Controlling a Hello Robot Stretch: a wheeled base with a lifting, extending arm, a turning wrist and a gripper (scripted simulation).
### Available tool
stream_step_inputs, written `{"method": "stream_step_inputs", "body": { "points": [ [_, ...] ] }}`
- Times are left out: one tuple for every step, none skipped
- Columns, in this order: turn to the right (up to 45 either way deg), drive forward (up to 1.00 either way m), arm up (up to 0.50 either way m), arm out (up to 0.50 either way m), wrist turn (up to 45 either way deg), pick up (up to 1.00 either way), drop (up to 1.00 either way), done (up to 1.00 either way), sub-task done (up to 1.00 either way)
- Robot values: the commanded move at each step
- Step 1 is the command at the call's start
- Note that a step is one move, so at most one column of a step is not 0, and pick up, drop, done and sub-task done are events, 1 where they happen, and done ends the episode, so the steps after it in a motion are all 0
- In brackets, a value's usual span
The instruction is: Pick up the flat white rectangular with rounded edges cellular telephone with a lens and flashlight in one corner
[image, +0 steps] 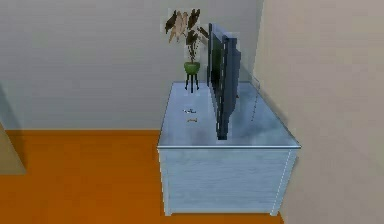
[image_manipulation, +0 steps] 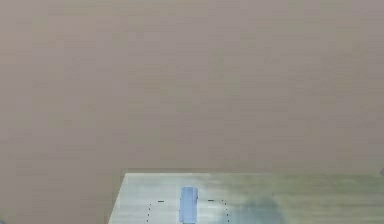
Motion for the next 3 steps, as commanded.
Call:
{"method": "stream_step_inputs", "body": {
  "points": [
    [0.0,0.00,0.00,0.10,0.0,0.00,0.00,0.00,0.00],
    [0.0,0.00,0.00,0.00,45.0,0.00,0.00,0.00,0.00],
    [0.0,0.00,0.00,0.00,45.0,0.00,0.00,0.00,0.00]
  ]
}}
